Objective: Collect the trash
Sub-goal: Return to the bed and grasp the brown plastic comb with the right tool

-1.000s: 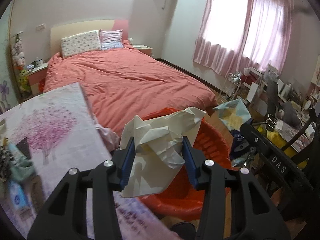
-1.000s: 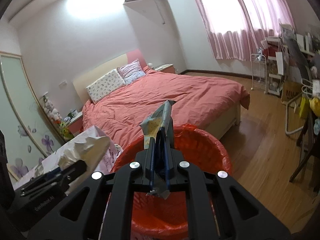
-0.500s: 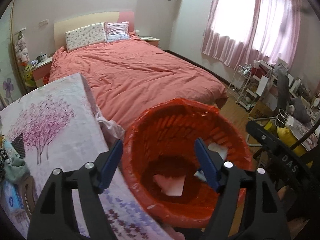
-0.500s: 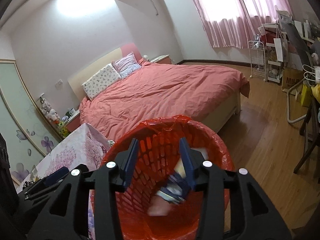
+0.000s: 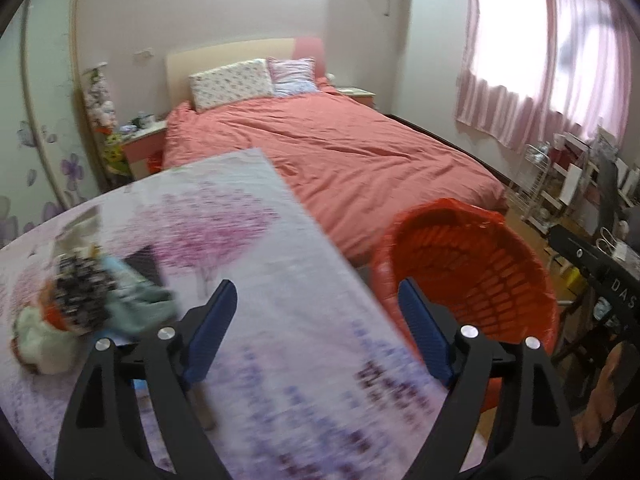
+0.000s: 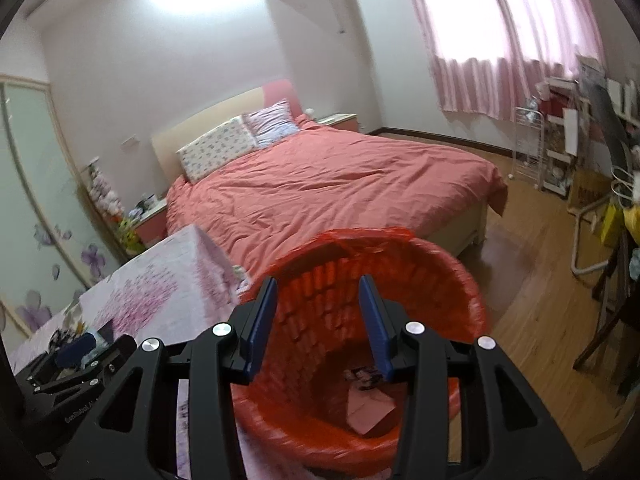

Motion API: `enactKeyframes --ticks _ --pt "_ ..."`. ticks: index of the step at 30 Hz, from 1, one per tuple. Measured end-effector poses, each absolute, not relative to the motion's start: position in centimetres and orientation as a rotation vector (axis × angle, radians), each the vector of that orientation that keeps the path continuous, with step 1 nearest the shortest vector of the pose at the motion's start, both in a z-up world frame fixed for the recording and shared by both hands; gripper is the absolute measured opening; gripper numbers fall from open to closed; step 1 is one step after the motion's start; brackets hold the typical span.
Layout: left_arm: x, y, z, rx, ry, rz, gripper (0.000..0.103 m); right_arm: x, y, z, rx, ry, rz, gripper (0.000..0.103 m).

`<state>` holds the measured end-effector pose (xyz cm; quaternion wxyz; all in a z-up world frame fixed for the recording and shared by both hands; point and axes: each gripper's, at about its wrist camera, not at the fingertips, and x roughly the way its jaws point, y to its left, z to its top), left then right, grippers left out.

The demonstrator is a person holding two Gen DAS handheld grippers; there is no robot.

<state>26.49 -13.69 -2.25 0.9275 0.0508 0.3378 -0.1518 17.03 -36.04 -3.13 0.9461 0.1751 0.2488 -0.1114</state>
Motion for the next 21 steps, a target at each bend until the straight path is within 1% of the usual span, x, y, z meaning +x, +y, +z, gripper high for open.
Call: enactKeyframes --ticks 6,17,21 --pt "25.1 -6.3 -1.4 0.087 0.657 -0.174 0.085 17.8 -31.1 -3.1 0.305 0.556 -0.124 0.043" --pt "24.1 9.5 -2.8 -0.019 0.699 0.124 0.085 20.2 -18.8 -6.1 0.189 0.714 0.139 0.043" --pt "23.5 12.8 -3.2 -0.051 0.709 0.173 0.085 20.6 -16.5 -6.9 0.159 0.746 0.167 0.043"
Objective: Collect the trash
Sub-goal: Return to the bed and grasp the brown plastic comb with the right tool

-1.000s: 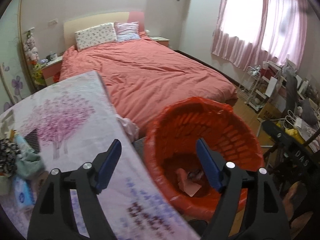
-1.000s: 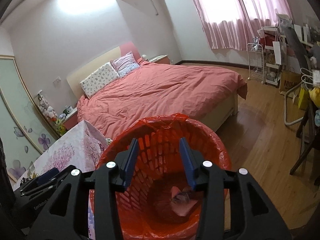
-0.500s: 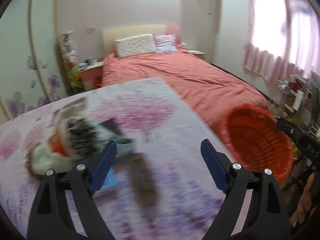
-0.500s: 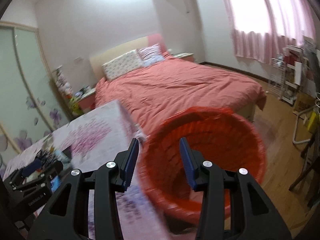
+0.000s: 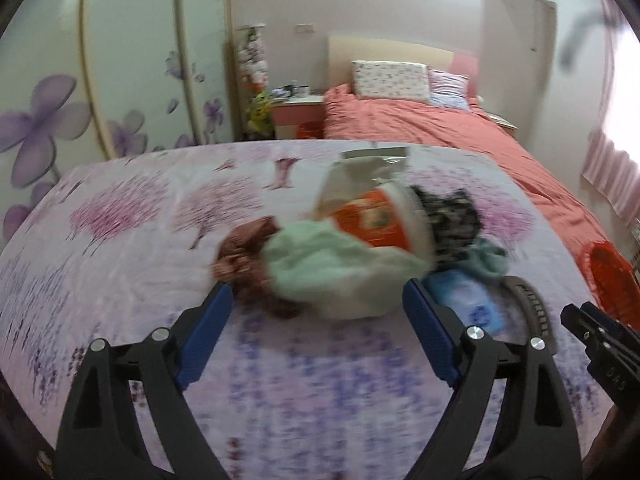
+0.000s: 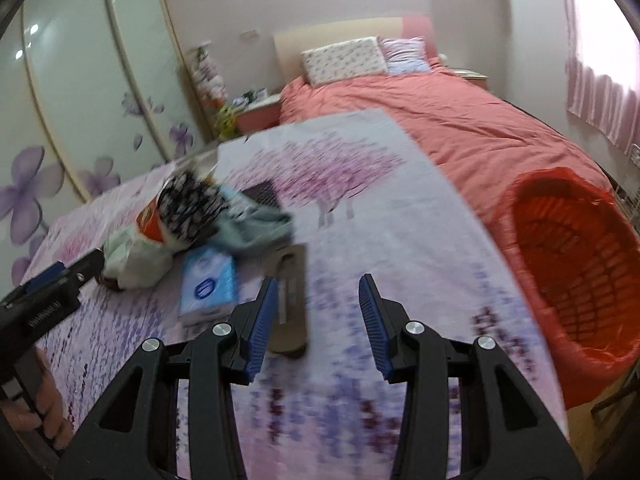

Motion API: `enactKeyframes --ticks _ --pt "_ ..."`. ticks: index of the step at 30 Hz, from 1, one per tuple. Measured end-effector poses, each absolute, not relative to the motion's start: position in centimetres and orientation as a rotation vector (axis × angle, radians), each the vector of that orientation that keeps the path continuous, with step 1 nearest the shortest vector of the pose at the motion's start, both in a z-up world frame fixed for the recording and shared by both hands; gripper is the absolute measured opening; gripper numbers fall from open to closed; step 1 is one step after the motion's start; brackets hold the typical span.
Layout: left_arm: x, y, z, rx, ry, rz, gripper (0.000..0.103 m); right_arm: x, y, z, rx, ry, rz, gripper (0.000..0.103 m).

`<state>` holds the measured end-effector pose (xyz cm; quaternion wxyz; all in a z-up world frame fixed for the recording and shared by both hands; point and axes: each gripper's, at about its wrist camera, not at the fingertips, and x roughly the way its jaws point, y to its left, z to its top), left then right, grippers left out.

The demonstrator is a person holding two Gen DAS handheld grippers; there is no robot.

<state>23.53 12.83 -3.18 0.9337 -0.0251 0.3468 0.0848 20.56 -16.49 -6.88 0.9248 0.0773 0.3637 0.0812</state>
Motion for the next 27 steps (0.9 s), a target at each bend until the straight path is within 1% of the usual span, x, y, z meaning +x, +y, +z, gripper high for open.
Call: enactKeyframes --ticks 5,10,15,16,17,23,27 --pt "23.1 15.3 -3.9 -0.073 0.723 0.186 0.085 21.6 -14.8 -8.0 0.132 0.790 0.158 0.043" --pt "22.8 15.4 -4.6 -0.081 0.733 0.168 0.085 22.7 -13.3 -9.1 0.112 0.824 0.132 0.043" --pt "22.9 14.2 -5.0 -0.073 0.746 0.139 0.085 23.3 -13.4 -9.5 0.130 0.855 0.129 0.040" --pt "22.9 14.0 -5.1 -0.072 0.747 0.133 0.085 23.2 -13.4 -9.5 0.130 0.855 0.133 0.035" --pt "22.9 13.6 -5.2 -0.071 0.750 0.125 0.085 23.2 -13.3 -9.5 0.127 0.858 0.136 0.033" --pt "23.0 11.4 -5.2 -0.067 0.758 0.072 0.085 23.4 -14.0 -9.2 0.105 0.846 0.101 0.033" --pt "23.4 9.7 -5.4 -0.062 0.767 0.034 0.085 23.9 -16.4 -8.6 0.068 0.801 -0.042 0.033"
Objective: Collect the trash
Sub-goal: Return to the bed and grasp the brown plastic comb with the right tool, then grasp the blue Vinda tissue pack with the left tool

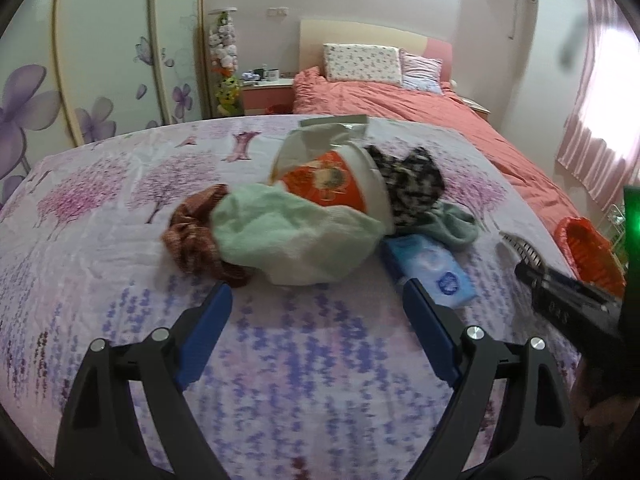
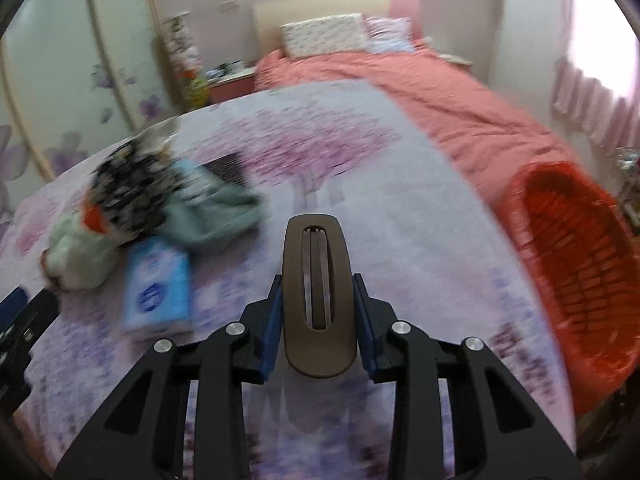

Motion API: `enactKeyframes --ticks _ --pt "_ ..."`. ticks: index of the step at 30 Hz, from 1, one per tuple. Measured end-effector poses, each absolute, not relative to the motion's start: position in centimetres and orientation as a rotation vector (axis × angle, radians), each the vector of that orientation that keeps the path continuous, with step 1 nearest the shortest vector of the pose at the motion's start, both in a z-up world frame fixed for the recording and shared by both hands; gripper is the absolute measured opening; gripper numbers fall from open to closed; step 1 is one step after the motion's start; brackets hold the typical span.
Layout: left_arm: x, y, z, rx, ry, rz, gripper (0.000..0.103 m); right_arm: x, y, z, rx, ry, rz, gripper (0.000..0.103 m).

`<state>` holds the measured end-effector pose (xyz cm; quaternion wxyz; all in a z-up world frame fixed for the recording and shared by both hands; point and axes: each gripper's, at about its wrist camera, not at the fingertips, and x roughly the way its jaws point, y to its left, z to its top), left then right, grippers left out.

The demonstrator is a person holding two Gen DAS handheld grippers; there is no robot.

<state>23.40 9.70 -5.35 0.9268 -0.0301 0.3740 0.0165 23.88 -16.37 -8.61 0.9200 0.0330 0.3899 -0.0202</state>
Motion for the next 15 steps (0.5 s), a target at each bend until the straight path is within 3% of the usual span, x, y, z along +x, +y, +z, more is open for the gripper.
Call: enactKeyframes --ticks 15 --pt "26.0 3.5 -7.1 -0.024 0.812 -0.035 0.085 25.0 -20.0 -9.9 0.162 0.861 -0.097 0.034"
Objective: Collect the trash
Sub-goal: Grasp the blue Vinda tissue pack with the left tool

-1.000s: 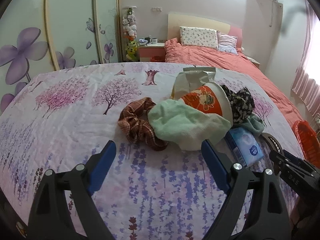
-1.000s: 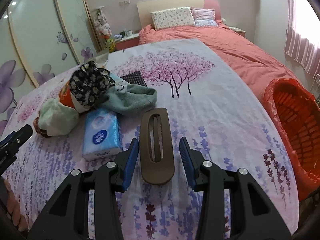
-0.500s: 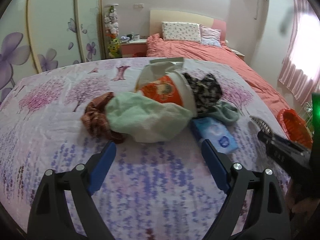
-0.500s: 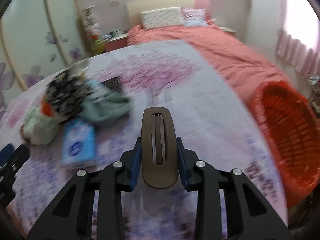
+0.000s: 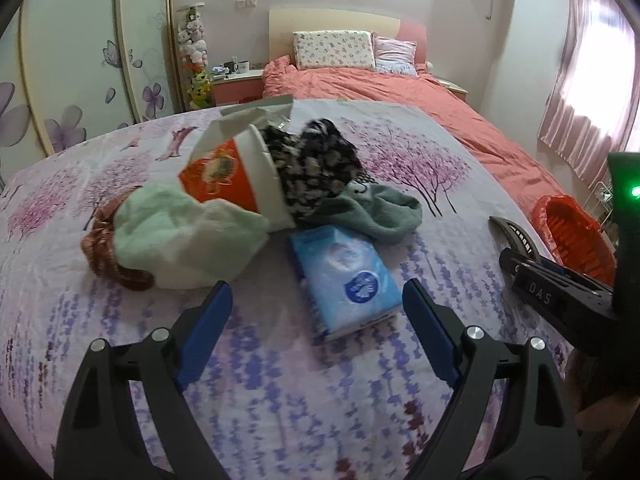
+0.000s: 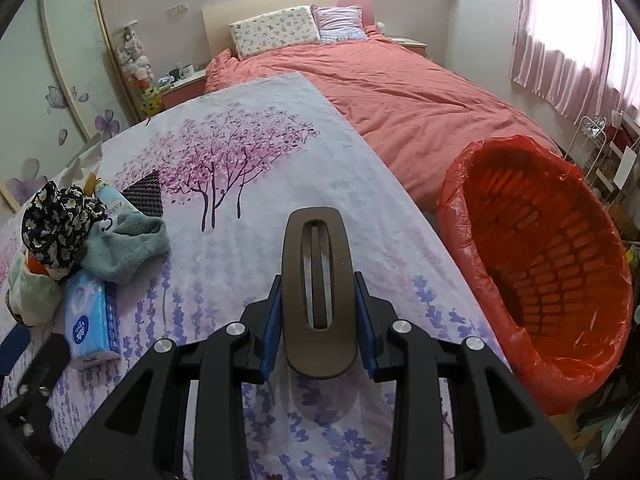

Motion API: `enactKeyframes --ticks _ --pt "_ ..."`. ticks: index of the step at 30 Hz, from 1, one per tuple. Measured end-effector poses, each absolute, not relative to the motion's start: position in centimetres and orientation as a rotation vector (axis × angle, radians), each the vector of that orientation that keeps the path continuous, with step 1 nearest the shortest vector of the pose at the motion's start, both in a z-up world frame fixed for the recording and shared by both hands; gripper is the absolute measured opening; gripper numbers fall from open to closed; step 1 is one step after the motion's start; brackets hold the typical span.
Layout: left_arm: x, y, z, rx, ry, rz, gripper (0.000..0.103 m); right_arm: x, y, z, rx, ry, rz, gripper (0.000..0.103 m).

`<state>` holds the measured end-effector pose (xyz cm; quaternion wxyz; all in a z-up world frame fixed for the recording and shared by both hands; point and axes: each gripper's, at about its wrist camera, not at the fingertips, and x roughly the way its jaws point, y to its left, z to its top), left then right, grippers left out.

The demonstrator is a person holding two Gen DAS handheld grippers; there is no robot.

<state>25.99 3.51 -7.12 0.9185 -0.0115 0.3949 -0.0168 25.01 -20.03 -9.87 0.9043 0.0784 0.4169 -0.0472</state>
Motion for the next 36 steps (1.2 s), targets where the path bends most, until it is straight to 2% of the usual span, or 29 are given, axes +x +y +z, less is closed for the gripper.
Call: enactKeyframes --ticks 11,18,32,34,36 --pt "28.1 2.2 -8.3 -0.001 0.862 -0.008 0.085 25.0 -20.5 -9.7 0.190 0.858 -0.082 0.034" --pt "29.1 2.6 -9.2 -0.002 0.909 -0.016 0.073 25.0 -20.5 -9.8 0.207 0.854 -0.073 0.034" --pt "29.4 3.6 -9.5 -0.013 0.911 -0.021 0.072 25.0 -20.5 -9.8 0.202 0.855 -0.075 0.034" --pt "29.5 3.3 -9.5 -0.005 0.912 -0.016 0.068 25.0 -20.4 -9.8 0.197 0.856 -0.078 0.034" --pt "29.7 3.1 -9.4 0.007 0.908 -0.004 0.056 25.0 -20.3 -9.9 0.192 0.857 -0.080 0.034"
